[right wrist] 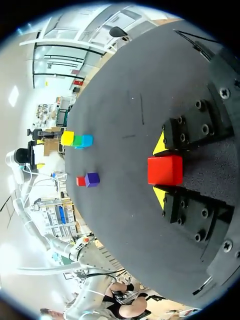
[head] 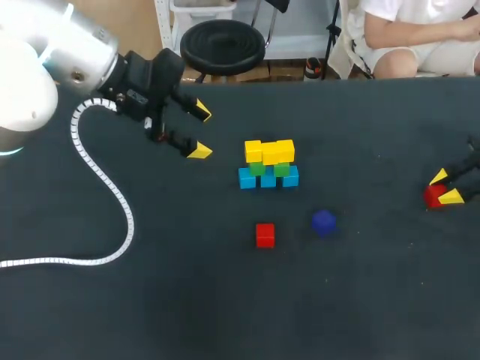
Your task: Place the blue cubes, place green cubes on the blue cubes, place the yellow cubes on the green cubes, then place the red cubes on the yellow cubes, and place purple cube on the red cubes.
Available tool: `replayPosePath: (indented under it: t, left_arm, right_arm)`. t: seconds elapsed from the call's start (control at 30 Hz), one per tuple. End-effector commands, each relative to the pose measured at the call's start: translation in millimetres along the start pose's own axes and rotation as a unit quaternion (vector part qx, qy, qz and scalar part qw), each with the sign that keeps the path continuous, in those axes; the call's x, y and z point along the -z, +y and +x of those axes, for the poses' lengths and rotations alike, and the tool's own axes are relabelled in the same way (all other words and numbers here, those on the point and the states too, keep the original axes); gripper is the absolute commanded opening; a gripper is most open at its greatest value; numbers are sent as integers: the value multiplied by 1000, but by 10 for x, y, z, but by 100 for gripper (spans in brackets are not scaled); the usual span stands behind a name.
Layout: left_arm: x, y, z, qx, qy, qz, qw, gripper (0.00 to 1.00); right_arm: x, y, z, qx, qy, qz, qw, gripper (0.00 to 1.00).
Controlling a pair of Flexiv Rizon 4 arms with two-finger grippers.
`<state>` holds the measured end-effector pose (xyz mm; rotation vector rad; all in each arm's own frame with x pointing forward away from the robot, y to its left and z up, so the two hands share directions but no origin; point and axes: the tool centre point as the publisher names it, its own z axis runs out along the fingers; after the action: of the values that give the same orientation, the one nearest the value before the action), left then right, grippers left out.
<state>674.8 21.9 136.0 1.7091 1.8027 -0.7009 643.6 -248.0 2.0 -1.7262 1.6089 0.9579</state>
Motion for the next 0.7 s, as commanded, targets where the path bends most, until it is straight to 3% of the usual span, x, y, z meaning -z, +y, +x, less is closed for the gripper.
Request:
replayPosePath:
  t: [0.03, 0.37, 0.7]
  left_arm:
    - [2, 12, 7, -1, -1, 1, 1000, 100]
    - [2, 12, 7, -1, -1, 1, 1000, 100]
    - [2, 12, 7, -1, -1, 1, 1000, 100]
  right_arm:
    - [25, 86, -133, -10, 9, 17, 1000, 0]
    - [-14, -5, -668, -41, 22, 50, 998, 0]
    - [-99, -143, -1205, 30, 10, 66, 997, 0]
